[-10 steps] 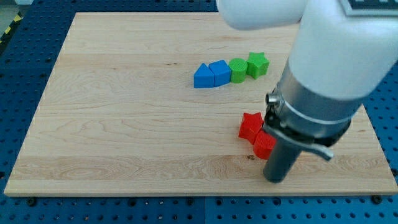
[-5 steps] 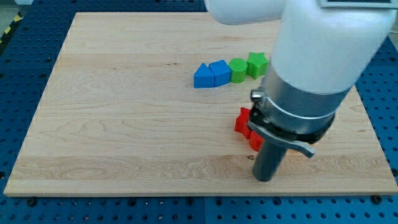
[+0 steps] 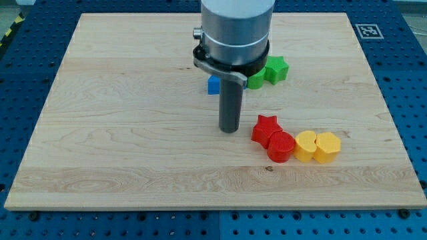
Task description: Adjust the red star to the top of the red circle
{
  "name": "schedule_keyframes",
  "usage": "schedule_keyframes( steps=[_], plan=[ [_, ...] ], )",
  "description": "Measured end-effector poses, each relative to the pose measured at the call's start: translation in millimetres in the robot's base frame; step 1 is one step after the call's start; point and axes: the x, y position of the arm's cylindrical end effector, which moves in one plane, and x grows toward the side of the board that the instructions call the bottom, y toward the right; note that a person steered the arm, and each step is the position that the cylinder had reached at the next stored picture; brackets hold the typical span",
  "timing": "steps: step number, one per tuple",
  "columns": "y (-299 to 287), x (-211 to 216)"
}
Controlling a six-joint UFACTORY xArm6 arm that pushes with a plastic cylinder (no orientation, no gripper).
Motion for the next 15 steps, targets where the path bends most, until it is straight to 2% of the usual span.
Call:
schedule_keyframes(
  steps=[1, 3, 8, 9, 10, 12, 13, 15],
  plan=[
    [21.4, 0.0],
    [13.9, 5.9],
    [58.8, 11.2],
    [47.9, 11.1],
    [-4.4, 11.4],
    [-23.9, 58.0],
    [-21.1, 64.5],
    [18.1, 111.1]
  ],
)
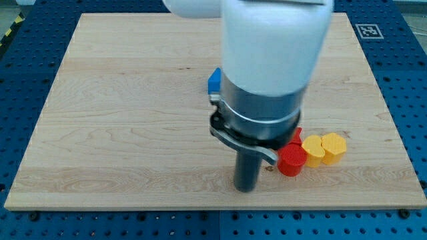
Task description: Adjust the red star to the top of the red circle
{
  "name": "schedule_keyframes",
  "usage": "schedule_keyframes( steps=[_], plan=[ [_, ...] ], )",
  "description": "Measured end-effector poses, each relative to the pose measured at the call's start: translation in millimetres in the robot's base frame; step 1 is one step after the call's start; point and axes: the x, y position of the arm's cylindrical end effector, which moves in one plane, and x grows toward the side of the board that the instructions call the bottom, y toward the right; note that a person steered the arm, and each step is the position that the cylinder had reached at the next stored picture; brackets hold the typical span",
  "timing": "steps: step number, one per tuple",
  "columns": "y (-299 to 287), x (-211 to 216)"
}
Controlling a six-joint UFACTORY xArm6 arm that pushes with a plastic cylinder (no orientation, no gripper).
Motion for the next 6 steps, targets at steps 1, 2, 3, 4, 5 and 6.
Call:
schedule_keyframes(
  steps=[1, 2, 3, 4, 5, 6],
  plan=[
    [13.1, 14.8],
    [48.4, 14.6],
    [94.6, 14.6],
    [95.9, 12.7],
    [85.5, -17.2],
    [85.5, -17.5]
  ],
)
